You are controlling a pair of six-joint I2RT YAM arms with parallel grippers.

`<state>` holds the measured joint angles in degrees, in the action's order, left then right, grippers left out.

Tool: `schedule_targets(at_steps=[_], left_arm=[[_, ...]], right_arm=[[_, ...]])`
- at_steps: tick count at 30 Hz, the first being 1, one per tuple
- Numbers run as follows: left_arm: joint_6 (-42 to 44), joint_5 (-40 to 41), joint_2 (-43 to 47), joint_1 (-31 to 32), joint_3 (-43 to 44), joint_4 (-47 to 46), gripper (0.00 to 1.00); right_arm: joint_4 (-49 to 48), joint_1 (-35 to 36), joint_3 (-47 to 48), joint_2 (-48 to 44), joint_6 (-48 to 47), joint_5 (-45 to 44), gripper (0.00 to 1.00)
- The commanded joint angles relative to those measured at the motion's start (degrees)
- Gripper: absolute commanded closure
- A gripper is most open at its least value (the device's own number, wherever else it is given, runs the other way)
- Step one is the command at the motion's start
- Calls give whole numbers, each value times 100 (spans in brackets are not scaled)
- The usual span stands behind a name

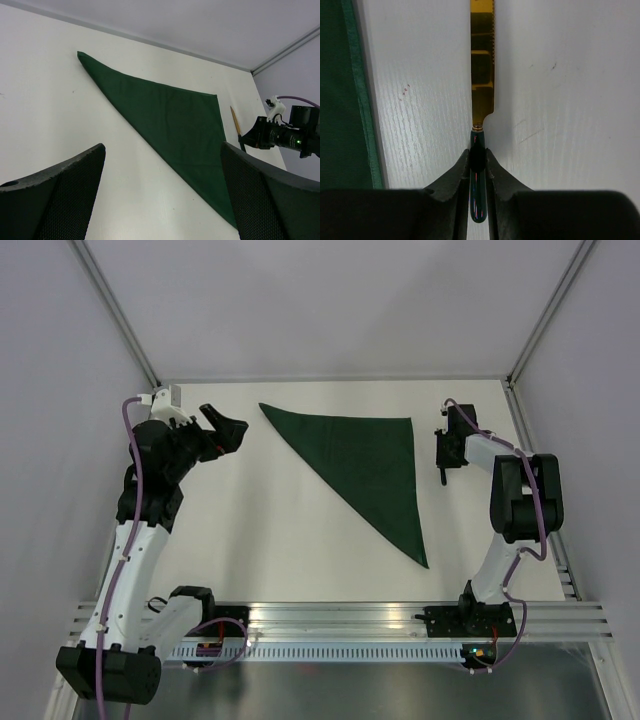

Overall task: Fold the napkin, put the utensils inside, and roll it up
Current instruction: Pick up the knife at the center of the board.

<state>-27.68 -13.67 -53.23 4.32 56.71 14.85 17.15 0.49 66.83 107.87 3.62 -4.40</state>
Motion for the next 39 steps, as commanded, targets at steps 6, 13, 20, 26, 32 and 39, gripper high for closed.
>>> schedule_targets(at_steps=[6, 13, 20, 26, 32, 39], left_arm=[[-176, -57, -20, -1, 51, -149, 0], [-167, -39, -82, -1, 95, -132, 0], [-176, -30, -161, -1, 112, -132, 0], [-167, 31, -161, -1, 112, -114, 0], [-141, 75, -196, -1, 165, -79, 0], [-132, 119, -240, -1, 165, -52, 0]], right_arm=[[395, -180, 155, 401, -318, 300, 79], [535, -401, 146, 498, -485, 827, 81], [570, -454, 137, 340, -573, 1082, 100], [614, -462, 243, 15, -652, 1293, 100], [676, -453, 357, -249, -678, 1504, 100], [720, -453, 384, -583, -696, 1609, 100]])
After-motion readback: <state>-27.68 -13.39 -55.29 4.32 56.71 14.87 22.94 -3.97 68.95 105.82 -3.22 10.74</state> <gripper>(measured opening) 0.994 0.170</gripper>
